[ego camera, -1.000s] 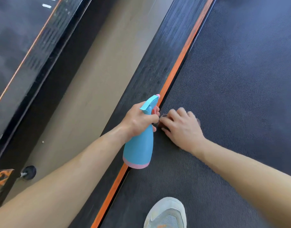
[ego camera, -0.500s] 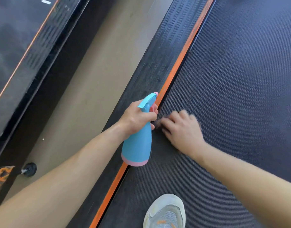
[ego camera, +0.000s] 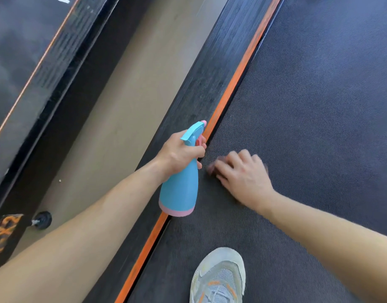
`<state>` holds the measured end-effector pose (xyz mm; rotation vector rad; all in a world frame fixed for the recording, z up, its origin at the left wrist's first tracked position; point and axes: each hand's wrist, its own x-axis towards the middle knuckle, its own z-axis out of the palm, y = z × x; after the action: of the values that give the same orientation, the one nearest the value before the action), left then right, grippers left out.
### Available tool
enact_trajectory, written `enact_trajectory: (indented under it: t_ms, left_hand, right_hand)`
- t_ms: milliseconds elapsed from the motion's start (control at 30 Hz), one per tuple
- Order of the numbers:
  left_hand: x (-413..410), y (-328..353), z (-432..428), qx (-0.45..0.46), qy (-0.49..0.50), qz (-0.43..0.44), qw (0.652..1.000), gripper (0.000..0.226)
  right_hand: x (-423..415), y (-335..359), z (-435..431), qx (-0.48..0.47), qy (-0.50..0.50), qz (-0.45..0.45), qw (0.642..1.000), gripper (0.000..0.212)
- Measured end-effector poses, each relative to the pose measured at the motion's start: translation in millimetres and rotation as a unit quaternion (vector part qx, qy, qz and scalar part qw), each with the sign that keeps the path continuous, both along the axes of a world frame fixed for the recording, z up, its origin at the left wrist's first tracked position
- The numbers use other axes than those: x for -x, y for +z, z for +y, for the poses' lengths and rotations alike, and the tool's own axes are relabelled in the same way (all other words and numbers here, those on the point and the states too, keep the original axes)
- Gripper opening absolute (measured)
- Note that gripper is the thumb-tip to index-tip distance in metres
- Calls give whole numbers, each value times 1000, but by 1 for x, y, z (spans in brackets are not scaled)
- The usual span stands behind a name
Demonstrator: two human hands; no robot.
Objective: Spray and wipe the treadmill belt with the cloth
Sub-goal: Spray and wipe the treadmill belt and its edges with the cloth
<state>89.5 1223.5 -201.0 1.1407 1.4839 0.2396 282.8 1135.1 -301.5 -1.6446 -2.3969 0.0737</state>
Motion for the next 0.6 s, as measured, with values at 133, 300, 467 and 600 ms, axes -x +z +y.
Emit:
enact_trajectory:
  t_ms: [133, 300, 467, 600]
  left_hand:
    - [-7, -1, -2, 3, -11, -3, 1000, 55]
    - [-14, -4, -7, 9, -35, -4, 999, 65]
    - [-18, -3, -3, -1, -49, 3, 999, 69]
    - [-23, 1, 1, -4, -45, -5, 999, 65]
  right_hand:
    - [-31, -2, -30, 9, 88, -9, 996, 29]
    - [-68, 3, 41, 8, -173, -9, 985, 30]
    - [-45, 1, -6, -2, -122, -16, 992, 30]
    - [-33, -3, -57, 22, 54, -17, 998, 30]
